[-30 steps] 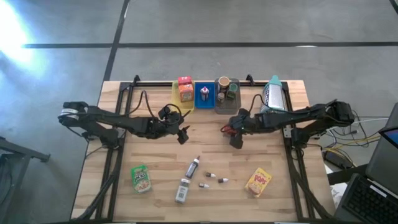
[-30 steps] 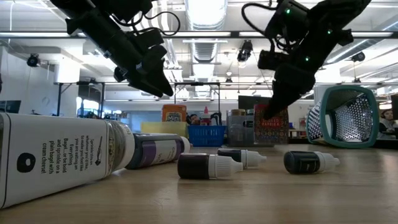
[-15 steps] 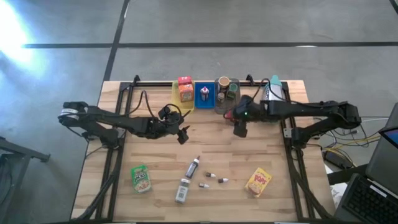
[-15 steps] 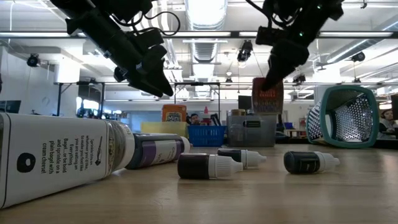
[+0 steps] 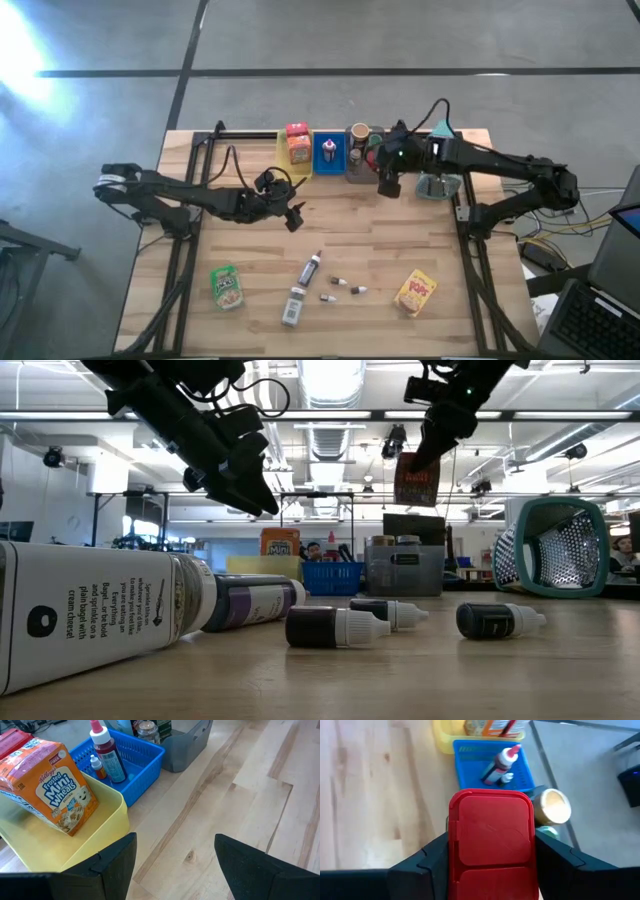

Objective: Pick & Place Kitchen Items
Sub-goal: Put the red seasoning can into the black bin

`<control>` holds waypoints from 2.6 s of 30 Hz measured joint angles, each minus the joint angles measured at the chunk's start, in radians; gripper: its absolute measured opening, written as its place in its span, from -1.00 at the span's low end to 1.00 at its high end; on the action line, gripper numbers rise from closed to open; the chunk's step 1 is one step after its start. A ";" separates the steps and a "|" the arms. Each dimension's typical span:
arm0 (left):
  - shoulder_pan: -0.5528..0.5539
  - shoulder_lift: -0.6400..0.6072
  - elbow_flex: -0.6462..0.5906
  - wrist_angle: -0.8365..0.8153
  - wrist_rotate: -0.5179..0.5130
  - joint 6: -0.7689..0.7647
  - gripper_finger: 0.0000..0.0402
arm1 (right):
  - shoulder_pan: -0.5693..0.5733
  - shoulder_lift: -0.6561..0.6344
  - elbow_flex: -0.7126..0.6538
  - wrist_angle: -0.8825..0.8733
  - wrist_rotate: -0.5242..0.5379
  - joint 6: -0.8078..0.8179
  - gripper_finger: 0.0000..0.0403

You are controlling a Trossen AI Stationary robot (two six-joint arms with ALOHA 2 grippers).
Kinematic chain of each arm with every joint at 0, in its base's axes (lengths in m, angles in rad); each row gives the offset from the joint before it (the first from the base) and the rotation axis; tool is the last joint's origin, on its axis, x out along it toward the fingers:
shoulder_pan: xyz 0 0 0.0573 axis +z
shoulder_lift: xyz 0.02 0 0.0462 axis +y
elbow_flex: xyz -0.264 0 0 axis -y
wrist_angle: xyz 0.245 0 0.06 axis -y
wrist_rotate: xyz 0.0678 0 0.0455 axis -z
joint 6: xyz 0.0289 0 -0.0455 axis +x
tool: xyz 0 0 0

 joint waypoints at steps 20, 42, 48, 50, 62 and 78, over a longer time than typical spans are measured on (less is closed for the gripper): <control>0.000 0.000 0.000 0.000 0.000 0.000 0.36 | -0.202 0.002 -0.054 0.097 -0.135 -0.066 0.09; 0.000 0.000 0.000 0.000 0.000 0.000 0.36 | -0.261 0.199 -0.088 0.260 -0.161 -0.112 0.04; 0.000 0.000 0.000 0.000 0.000 0.000 0.36 | -0.262 0.239 -0.088 0.271 -0.197 -0.112 0.09; 0.000 0.000 0.000 0.000 0.000 0.000 0.36 | -0.266 0.253 -0.088 0.273 -0.200 -0.111 0.09; 0.000 0.000 0.000 0.000 0.000 0.000 0.36 | -0.281 0.327 -0.100 0.297 -0.202 -0.100 0.09; 0.000 0.000 0.000 0.000 0.000 0.000 0.36 | -0.339 0.395 -0.102 0.324 -0.201 -0.101 0.10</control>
